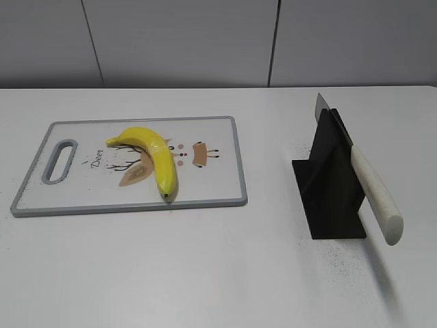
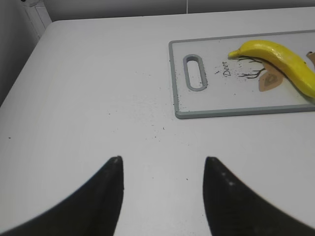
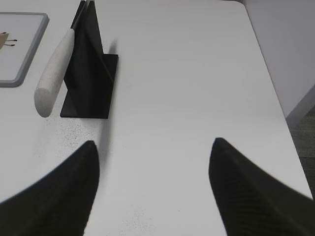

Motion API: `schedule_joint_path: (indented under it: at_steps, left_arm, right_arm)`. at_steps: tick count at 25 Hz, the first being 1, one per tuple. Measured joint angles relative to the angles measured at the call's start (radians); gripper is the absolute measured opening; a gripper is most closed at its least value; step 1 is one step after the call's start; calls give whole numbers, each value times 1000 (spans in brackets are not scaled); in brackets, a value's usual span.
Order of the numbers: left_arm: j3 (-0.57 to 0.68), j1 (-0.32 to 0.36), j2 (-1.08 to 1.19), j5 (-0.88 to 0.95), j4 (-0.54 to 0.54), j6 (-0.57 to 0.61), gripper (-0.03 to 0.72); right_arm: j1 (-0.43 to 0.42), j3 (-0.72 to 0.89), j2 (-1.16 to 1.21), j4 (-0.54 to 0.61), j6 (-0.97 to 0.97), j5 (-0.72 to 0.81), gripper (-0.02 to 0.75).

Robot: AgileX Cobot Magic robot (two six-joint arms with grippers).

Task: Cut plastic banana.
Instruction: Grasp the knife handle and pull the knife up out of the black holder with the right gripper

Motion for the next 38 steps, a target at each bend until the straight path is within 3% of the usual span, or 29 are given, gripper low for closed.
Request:
schedule_joint_path:
  at_steps: [38]
  left_arm:
    - [0, 0, 0, 0, 0, 0, 492]
  right_arm:
    - [0, -4, 3, -14, -1, -1, 556]
